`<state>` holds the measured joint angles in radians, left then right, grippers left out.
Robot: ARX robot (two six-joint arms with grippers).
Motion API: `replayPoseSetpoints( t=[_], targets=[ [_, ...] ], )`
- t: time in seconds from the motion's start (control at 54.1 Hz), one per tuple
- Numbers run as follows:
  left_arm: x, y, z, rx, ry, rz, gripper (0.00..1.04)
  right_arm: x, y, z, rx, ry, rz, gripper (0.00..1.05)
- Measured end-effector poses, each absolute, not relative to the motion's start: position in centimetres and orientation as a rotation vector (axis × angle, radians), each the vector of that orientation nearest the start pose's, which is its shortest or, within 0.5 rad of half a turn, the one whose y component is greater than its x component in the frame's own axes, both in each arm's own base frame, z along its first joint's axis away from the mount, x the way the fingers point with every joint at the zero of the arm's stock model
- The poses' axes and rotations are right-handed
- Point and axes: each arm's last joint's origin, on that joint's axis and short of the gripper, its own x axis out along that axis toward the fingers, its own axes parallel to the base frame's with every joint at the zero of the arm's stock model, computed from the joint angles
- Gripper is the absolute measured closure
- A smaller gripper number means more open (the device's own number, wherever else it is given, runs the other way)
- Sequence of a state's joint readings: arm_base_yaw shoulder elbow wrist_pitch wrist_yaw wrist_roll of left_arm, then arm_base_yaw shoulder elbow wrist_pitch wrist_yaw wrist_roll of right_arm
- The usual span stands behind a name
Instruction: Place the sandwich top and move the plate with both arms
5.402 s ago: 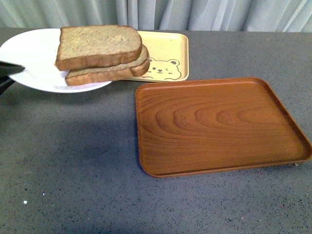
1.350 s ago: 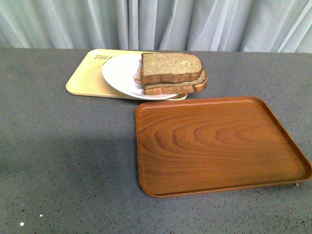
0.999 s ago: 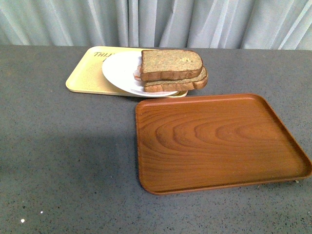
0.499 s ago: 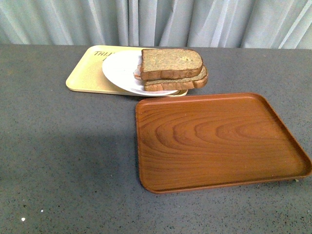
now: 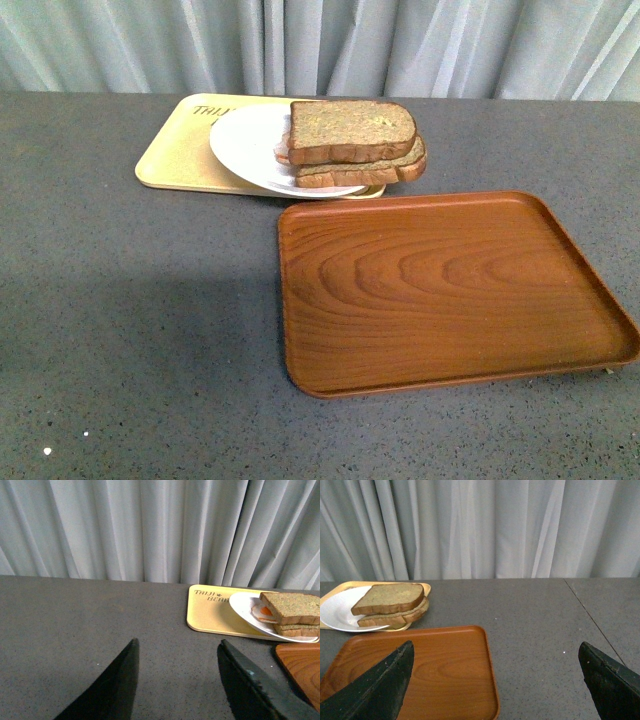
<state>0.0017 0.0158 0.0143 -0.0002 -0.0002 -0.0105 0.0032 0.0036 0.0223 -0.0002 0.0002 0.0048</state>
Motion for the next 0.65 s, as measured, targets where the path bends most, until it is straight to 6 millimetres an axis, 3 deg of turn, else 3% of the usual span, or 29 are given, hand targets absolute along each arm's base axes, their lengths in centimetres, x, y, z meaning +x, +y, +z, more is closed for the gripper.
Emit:
replayPoseSetpoints(
  t=[0.259, 0.647],
  targets=[
    [9.78, 0.02, 16.71, -0.010, 0.002, 0.002, 0.08, 9.65, 0.03, 17.07, 0.005, -0.018, 0.003, 0.09],
    [9.78, 0.02, 16.72, -0.008, 0.001, 0.002, 0.09, 9.65, 0.03, 17.07, 0.005, -0.018, 0.003, 0.09]
  ],
)
